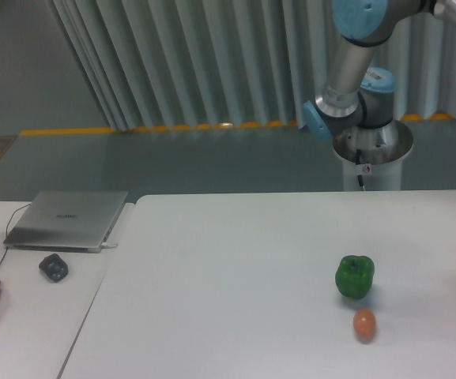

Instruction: Place the red pepper on the table

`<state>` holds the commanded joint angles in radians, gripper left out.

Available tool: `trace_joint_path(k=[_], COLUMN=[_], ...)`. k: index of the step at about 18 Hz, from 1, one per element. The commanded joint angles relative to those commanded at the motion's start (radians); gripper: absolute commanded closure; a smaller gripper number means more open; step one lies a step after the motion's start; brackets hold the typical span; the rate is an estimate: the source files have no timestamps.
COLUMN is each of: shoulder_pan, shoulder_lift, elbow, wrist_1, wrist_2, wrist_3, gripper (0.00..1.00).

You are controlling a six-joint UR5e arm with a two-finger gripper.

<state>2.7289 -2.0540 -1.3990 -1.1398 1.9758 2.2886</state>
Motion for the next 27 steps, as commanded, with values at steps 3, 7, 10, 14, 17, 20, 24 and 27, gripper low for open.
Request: trace_joint_path(k=[3,7,10,14,17,20,24,27], shoulder_pan=[0.012,0.021,0.051,0.045,0.041,0.041,0.04,0.04], shoulder_lift=[-0.005,-0.014,-0.021,-0.023,-0.028,-0.032,-0.043,-0.04], elbow=[-0.015,-0.049,-0.054,-0.057,-0.058,-0.064,-0.064,-0.061], wrist_1=[0.02,0.026,0.025,0.017,0.017,0.017,0.015,0.014], wrist_2=[0.002,0.003,0.0,0.008,0.0,-0.005,-0.006,-0.009], wrist_3=[0.008,-0.003,-0.011,-0.063,-0.075,-0.093,-0.109,-0.11], gripper=[0.0,0.0,0.0,0.0,0.0,0.0,0.03,0.04])
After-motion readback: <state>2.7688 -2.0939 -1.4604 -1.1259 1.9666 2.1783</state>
